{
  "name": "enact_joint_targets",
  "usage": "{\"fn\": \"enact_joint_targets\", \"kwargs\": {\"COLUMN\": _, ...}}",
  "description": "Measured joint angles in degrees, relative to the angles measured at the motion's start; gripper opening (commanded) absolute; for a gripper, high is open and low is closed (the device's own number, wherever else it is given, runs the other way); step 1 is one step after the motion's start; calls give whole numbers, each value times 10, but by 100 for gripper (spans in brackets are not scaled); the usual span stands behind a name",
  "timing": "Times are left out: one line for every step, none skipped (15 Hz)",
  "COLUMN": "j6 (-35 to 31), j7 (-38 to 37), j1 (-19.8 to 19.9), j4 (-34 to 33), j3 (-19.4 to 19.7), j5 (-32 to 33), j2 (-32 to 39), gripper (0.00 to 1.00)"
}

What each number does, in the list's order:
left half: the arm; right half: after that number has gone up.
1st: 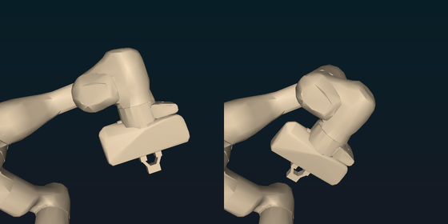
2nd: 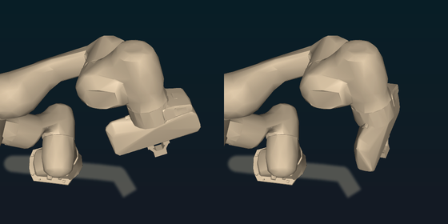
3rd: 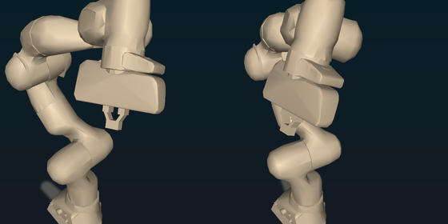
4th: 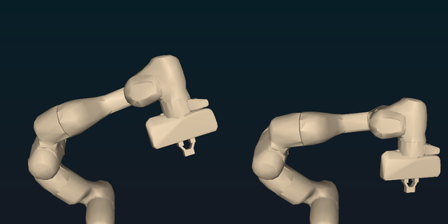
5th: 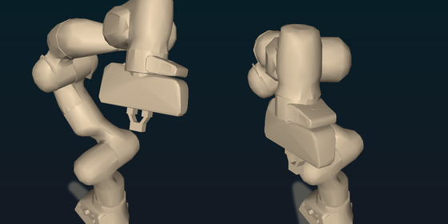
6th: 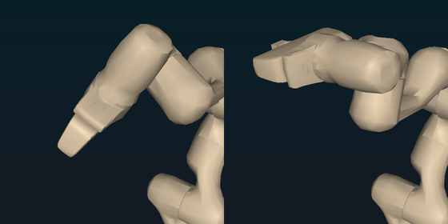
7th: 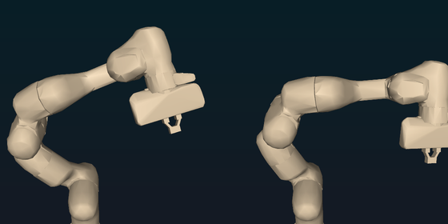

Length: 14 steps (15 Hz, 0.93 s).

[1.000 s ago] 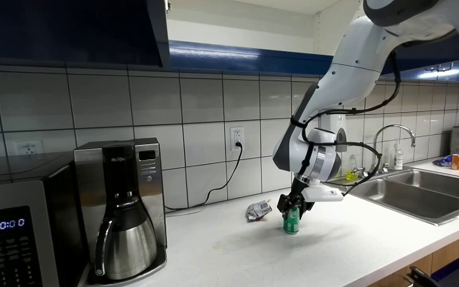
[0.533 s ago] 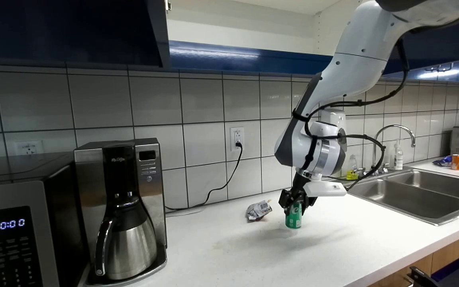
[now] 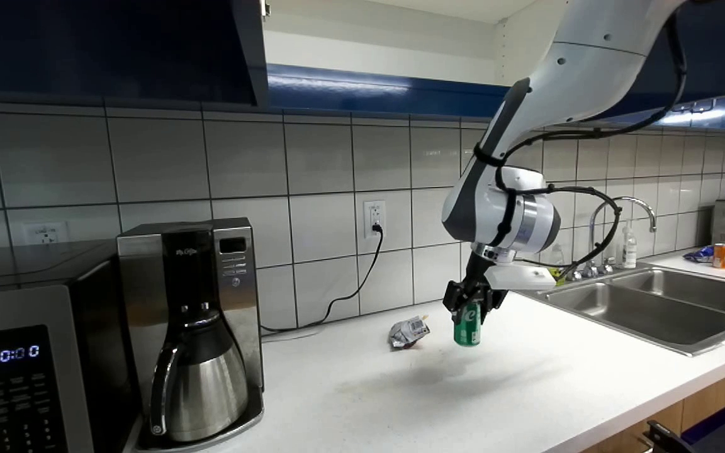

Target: Put the can in the cabinet

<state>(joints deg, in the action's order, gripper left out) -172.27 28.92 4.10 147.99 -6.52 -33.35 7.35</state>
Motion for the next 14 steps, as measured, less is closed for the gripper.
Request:
{"fn": "enact_joint_targets", "kwargs": {"j6": 12, "j7": -15, "j1": -3, "j4": 7, "j3": 7, "j5": 18, "j2": -15, "gripper": 41}}
{"fn": "enact_joint_targets", "kwargs": {"j6": 24, "j7": -30, "j1": -5, "j4": 14, "j3": 14, "j5": 39, "j2": -30, "gripper": 41}}
{"fn": "enact_joint_targets", "kwargs": {"j6": 38, "j7": -46, "j1": -5, "j4": 20, "j3": 19, "j5": 62, "j2": -46, "gripper": 41}}
{"fn": "enact_joint_targets", "kwargs": {"j6": 52, "j7": -63, "j1": -5, "j4": 25, "j3": 24, "j5": 86, "j2": -61, "gripper": 41}}
{"fn": "enact_joint_targets", "kwargs": {"j6": 66, "j7": -80, "j1": -5, "j4": 29, "j3": 28, "j5": 110, "j2": -77, "gripper": 41}}
{"fn": "enact_joint_targets", "kwargs": {"j6": 83, "j7": -98, "j1": -6, "j4": 32, "j3": 32, "j5": 135, "j2": -94, "gripper": 41}}
{"fn": "enact_joint_targets", "kwargs": {"j6": 100, "j7": -114, "j1": -6, "j4": 33, "j3": 37, "j5": 156, "j2": -111, "gripper": 41}}
{"fn": "enact_joint_targets", "kwargs": {"j6": 120, "j7": -130, "j1": -6, "j4": 34, "j3": 40, "j5": 177, "j2": -129, "gripper": 41}}
{"fn": "enact_joint_targets", "kwargs": {"j6": 139, "j7": -144, "j1": -6, "j4": 33, "j3": 44, "j5": 195, "j2": -146, "gripper": 41}}
{"fn": "enact_joint_targets", "kwargs": {"j6": 158, "j7": -158, "j1": -7, "j4": 33, "j3": 46, "j5": 213, "j2": -164, "gripper": 41}}
{"fn": "enact_joint_targets", "kwargs": {"j6": 177, "j7": -169, "j1": -7, "j4": 33, "j3": 47, "j5": 225, "j2": -180, "gripper": 41}}
{"fn": "enact_joint_targets", "kwargs": {"j6": 195, "j7": -178, "j1": -8, "j4": 33, "j3": 49, "j5": 234, "j2": -197, "gripper": 41}}
{"fn": "enact_joint_targets", "kwargs": {"j6": 213, "j7": -186, "j1": -10, "j4": 32, "j3": 49, "j5": 241, "j2": -213, "gripper": 41}}
{"fn": "enact_joint_targets", "kwargs": {"j6": 231, "j7": -193, "j1": -11, "j4": 32, "j3": 49, "j5": 248, "j2": -229, "gripper": 41}}
